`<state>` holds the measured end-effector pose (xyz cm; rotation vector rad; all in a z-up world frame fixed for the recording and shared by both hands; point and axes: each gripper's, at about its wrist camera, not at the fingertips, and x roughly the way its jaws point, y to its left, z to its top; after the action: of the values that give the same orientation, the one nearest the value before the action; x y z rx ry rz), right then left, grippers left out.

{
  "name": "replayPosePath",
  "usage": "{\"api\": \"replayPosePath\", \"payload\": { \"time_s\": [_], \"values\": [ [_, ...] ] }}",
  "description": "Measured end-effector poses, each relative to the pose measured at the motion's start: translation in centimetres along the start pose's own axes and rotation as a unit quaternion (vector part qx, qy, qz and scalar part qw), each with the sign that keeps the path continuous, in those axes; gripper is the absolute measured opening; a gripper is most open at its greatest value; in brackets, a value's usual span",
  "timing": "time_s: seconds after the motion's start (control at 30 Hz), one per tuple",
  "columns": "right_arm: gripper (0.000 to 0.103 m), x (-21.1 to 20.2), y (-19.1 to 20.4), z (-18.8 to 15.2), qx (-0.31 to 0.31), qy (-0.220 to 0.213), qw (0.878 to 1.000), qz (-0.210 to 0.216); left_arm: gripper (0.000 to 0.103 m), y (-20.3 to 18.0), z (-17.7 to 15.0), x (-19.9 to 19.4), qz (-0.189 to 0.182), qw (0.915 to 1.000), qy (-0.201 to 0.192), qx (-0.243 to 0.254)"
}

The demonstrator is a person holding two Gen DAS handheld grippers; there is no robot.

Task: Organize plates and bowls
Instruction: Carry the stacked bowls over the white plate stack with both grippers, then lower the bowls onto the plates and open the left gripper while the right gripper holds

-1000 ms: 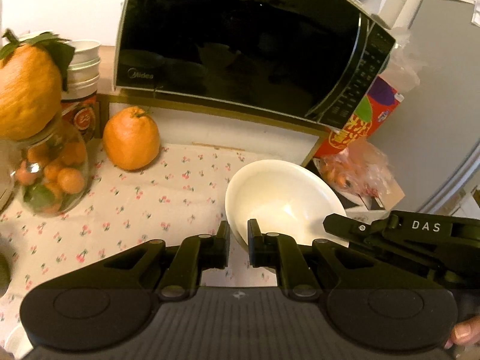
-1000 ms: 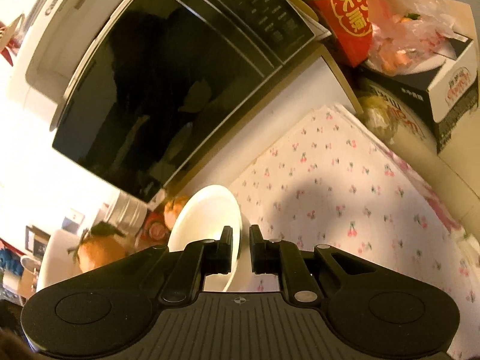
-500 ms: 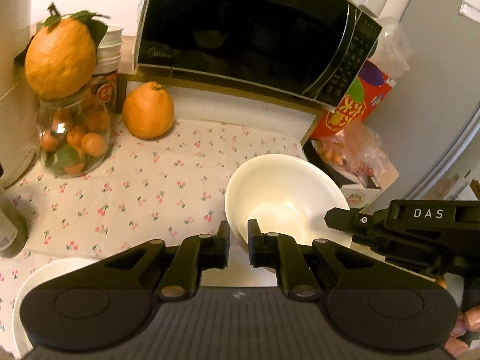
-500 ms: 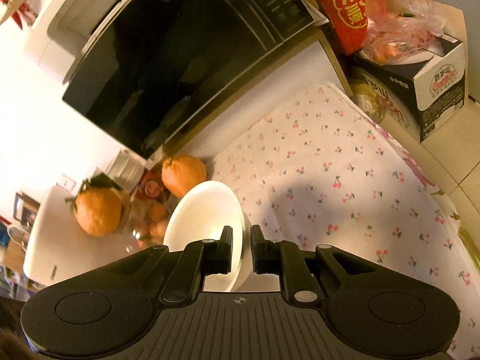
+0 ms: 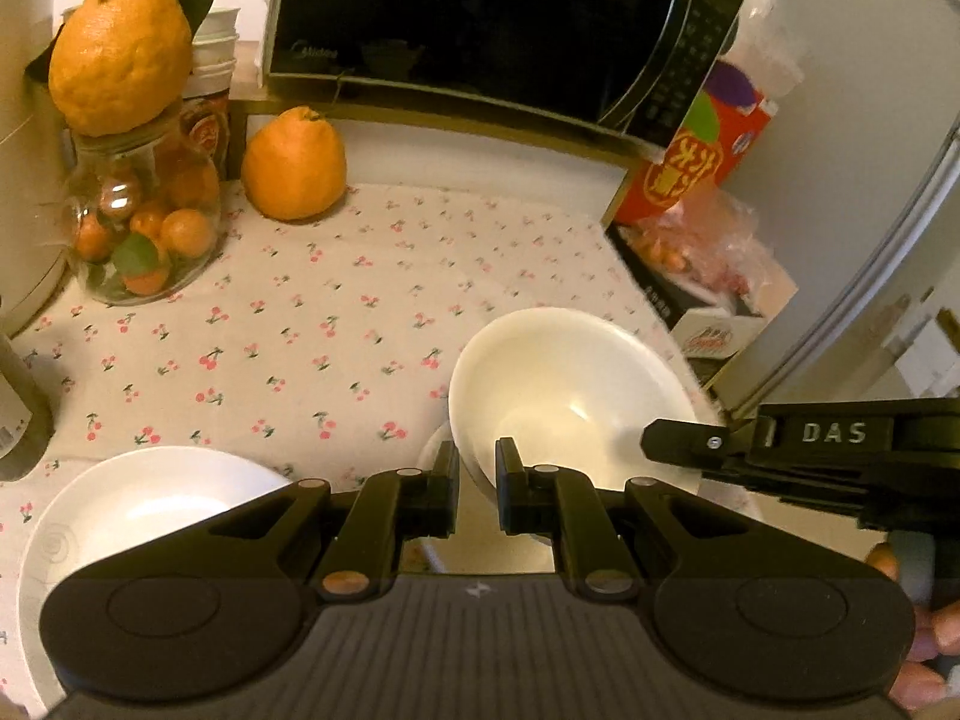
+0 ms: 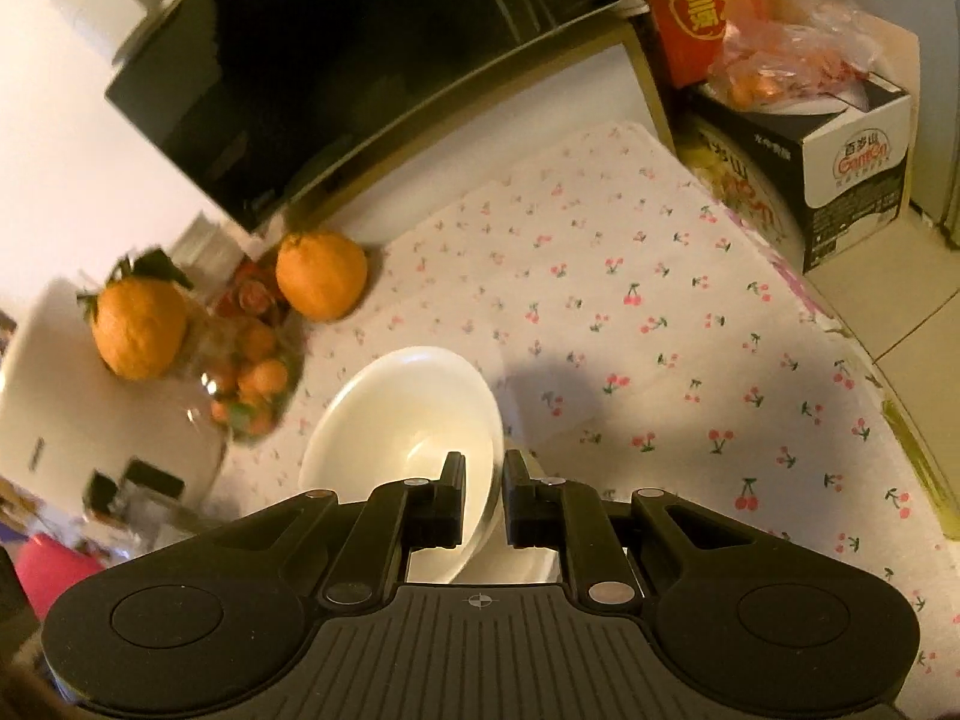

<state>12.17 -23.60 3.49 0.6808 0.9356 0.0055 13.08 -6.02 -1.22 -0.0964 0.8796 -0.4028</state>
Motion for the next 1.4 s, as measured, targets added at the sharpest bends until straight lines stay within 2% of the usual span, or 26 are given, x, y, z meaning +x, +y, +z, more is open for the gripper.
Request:
{"api": "replayPosePath", "payload": {
  "time_s": [0.17,0.7,1.0,1.1,1.23,1.3,1.33,1.37,1.4],
  "values": [
    [0.015,1.0,0.4,-0.5,-0.018,0.017,1.0,-0.014,0.011,0.3,-0.6,0.9,0.011,0.9997,0.02,0.0],
    [0.015,2.7,0.2,-1.1,-0.034,0.066,0.997,-0.033,0.012,-0.3,-1.3,1.4,0.041,0.9975,0.032,0.047],
    [0.015,2.8,0.5,-1.1,-0.049,0.069,0.996,-0.036,0.013,0.0,-1.5,2.1,0.036,0.9962,0.048,0.063],
    [0.016,2.8,0.6,-1.2,-0.053,0.069,0.996,-0.036,0.016,0.0,-1.6,2.3,0.034,0.9958,0.051,0.068],
    [0.022,2.6,0.6,-1.1,-0.056,0.068,0.996,-0.034,0.023,-0.1,-1.6,2.2,0.033,0.9952,0.047,0.079],
    [0.027,2.4,0.5,-1.1,-0.056,0.068,0.996,-0.029,0.034,-0.2,-1.6,2.1,0.028,0.9948,0.042,0.089],
    [0.033,2.3,0.5,-1.1,-0.055,0.067,0.996,-0.026,0.048,-0.3,-1.6,2.0,0.025,0.9945,0.038,0.094],
    [0.043,2.1,0.5,-1.0,-0.054,0.066,0.996,-0.023,0.062,-0.3,-1.7,1.9,0.019,0.9942,0.033,0.1],
    [0.049,2.0,0.5,-1.0,-0.053,0.064,0.996,-0.024,0.067,-0.4,-1.7,1.8,0.014,0.9936,0.026,0.109]
  ]
}}
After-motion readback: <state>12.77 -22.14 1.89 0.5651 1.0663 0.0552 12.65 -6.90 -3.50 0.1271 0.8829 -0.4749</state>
